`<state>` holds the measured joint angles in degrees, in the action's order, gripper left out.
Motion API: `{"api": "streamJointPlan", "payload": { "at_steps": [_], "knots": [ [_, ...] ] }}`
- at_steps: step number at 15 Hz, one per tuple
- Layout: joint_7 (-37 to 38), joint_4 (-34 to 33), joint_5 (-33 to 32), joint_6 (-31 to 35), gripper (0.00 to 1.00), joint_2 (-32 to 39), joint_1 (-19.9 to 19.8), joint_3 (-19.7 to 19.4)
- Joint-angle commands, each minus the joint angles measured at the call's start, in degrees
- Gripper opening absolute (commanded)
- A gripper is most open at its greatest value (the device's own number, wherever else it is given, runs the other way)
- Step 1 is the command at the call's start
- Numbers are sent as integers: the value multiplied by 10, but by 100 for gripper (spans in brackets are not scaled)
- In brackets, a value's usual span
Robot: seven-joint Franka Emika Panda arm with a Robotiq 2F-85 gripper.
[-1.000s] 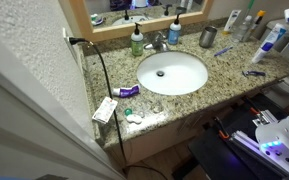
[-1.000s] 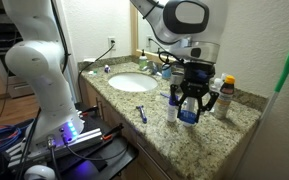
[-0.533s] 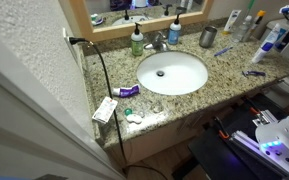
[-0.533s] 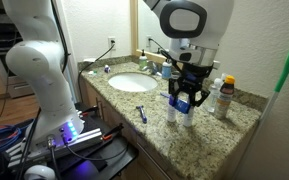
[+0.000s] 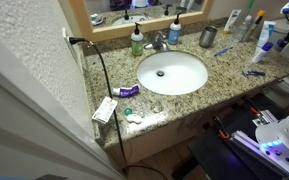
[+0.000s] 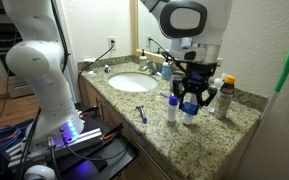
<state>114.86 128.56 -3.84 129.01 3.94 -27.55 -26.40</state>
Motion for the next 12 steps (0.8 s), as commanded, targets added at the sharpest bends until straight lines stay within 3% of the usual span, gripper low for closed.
{"api": "streamJointPlan", "payload": {
  "at_steps": [1,5,7,8,11,12],
  "knots": [
    [12,-6,-106,-25,30,4,8,-14],
    [66,-3,-179,-36,30,0,8,-17],
    [34,7,-134,-10,30,-4,4,-12],
    [51,-1,-153,-21,55,1,5,-15],
    [47,-1,-145,-20,55,1,7,-14],
    [66,-4,-174,-20,30,3,9,-17]
  ]
}}
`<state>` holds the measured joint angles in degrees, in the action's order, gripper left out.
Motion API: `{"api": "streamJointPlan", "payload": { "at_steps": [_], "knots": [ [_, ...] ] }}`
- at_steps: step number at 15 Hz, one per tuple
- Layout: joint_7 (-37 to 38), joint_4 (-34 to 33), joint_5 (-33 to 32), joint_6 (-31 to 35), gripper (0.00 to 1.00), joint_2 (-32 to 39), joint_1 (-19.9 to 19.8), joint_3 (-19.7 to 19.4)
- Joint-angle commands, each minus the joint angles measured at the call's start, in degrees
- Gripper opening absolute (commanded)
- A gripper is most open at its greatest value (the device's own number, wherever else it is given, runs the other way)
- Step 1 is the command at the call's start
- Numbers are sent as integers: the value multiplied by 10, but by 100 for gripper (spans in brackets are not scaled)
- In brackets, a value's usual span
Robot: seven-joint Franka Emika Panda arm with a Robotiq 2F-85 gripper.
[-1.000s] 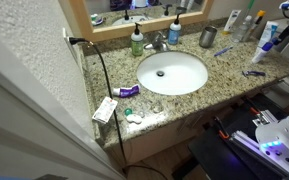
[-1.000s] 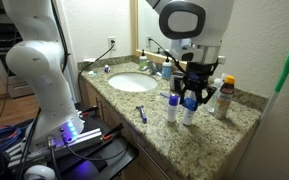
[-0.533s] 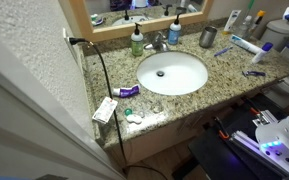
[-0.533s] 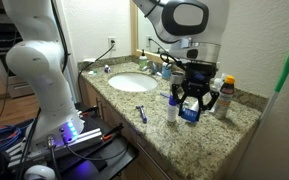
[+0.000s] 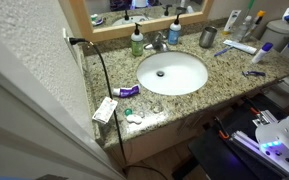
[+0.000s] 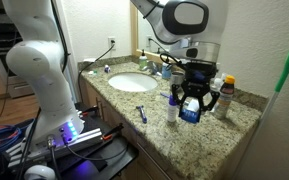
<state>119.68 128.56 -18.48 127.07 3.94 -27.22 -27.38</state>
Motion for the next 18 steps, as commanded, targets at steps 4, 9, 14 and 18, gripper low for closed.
{"api": "streamJointPlan", "payload": {
  "at_steps": [4,9,14,18],
  "knots": [
    [216,-45,-86,-118,30,-64,34,10],
    [228,-107,-51,-226,55,-91,41,41],
    [242,-146,-15,-264,30,-71,43,46],
    [310,-151,59,-217,30,49,23,16]
  ]
}}
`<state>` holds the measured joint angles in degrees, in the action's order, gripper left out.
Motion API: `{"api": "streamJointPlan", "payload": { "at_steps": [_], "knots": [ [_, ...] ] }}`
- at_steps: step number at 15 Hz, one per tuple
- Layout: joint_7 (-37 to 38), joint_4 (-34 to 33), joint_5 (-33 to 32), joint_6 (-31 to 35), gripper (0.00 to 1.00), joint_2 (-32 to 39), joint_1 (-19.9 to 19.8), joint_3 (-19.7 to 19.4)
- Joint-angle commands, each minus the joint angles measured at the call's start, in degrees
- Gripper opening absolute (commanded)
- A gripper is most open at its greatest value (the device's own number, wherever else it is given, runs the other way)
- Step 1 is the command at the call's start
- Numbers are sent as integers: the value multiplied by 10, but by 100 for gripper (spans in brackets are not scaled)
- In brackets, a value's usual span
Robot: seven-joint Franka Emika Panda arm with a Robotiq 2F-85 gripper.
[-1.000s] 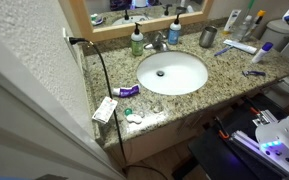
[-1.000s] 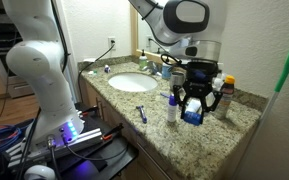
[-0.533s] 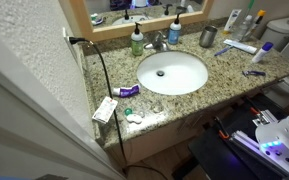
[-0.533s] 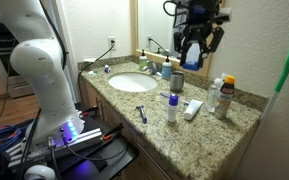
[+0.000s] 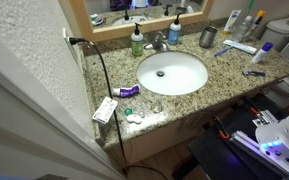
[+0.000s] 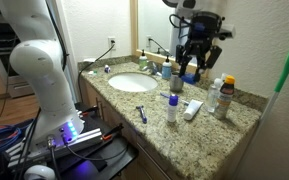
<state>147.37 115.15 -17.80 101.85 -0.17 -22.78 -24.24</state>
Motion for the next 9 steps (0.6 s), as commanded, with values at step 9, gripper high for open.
{"api": "streamJointPlan", "payload": {
  "at_steps": [9],
  "knots": [
    [18,-92,205,77,55,256,-87,-61]
  ]
}}
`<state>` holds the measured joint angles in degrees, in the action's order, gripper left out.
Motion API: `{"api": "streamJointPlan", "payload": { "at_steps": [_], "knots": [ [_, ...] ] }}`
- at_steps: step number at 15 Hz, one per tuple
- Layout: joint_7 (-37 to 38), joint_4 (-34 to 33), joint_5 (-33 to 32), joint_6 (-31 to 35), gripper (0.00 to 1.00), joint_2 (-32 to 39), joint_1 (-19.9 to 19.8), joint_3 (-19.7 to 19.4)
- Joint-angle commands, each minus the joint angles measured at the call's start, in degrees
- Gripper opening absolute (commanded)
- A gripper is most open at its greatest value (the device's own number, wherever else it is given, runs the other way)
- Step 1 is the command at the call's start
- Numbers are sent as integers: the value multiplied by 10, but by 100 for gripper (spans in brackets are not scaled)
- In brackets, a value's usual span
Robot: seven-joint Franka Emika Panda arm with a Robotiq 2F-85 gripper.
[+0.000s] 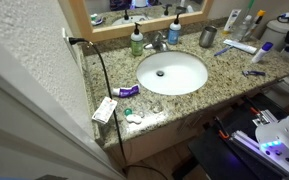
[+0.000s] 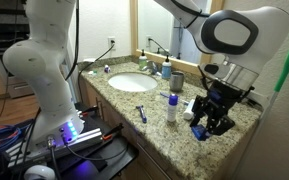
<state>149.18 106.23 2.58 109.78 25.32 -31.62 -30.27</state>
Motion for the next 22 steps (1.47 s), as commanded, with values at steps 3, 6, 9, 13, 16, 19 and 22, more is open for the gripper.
{"api": "streamJointPlan", "payload": {
  "at_steps": [3,6,9,13,16,19,22],
  "knots": [
    [1,-39,14,-13,30,63,13,-30],
    [1,-75,25,-32,30,119,-8,-42],
    [1,-100,37,-37,30,154,-37,-23],
    [-9,-123,45,-54,30,164,-51,-9],
    [-11,-137,42,-54,30,172,-59,-4],
    [-23,-147,35,-60,30,181,-68,0],
    [-55,-153,22,-80,30,185,-77,5]
  ]
}}
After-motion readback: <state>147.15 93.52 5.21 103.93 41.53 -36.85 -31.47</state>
